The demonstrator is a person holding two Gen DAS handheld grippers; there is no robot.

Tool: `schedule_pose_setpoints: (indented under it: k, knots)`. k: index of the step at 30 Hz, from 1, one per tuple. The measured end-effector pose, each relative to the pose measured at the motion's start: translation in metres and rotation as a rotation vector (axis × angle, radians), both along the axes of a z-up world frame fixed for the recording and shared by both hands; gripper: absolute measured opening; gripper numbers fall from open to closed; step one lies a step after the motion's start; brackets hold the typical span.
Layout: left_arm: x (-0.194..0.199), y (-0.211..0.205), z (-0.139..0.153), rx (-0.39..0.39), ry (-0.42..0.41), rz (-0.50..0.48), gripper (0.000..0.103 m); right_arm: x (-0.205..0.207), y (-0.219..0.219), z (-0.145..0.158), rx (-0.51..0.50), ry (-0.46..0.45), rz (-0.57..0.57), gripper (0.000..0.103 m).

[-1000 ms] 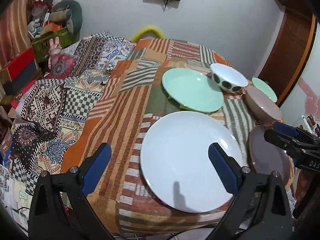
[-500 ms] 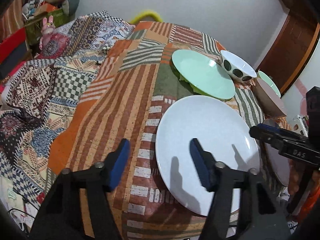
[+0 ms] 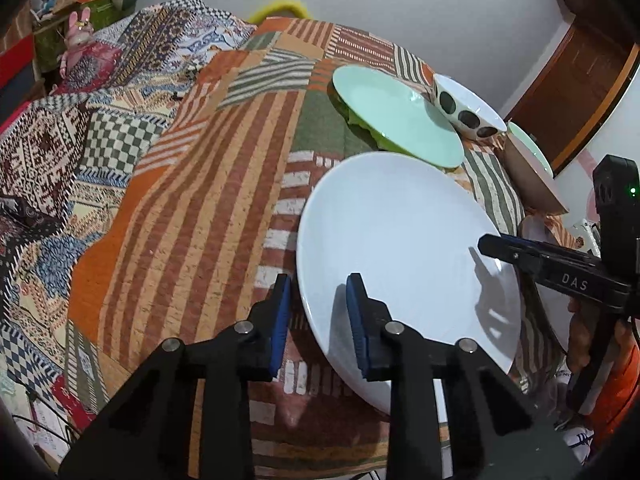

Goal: Organize plates and bowls

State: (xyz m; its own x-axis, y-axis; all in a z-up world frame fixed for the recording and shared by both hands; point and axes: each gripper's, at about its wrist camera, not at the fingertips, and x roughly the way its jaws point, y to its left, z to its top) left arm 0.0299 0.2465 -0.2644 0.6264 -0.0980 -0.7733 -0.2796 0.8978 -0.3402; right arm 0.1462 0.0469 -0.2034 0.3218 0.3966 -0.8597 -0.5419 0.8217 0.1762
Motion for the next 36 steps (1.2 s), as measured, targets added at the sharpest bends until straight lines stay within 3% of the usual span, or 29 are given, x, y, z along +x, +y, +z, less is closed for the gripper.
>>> schedule_pose_setpoints:
  k: [7, 11, 24, 36]
  knots:
    - [0.000, 0.000, -0.003, -0.062, -0.005, 0.006, 0.026, -0.003, 0.005, -0.002, -0.022, -0.010, 0.009, 0.030]
    - [0.003, -0.007, 0.001, -0.008, 0.019, 0.014, 0.026, 0.000, 0.005, -0.001, -0.010, 0.000, 0.011, 0.031]
    - [-0.003, -0.008, 0.013, 0.009, 0.033, 0.050, 0.027, -0.005, -0.005, 0.008, 0.073, 0.037, -0.005, 0.030]
    - [-0.011, -0.021, 0.053, 0.046, -0.033, 0.054, 0.027, -0.016, -0.018, 0.038, 0.138, -0.061, -0.018, 0.028]
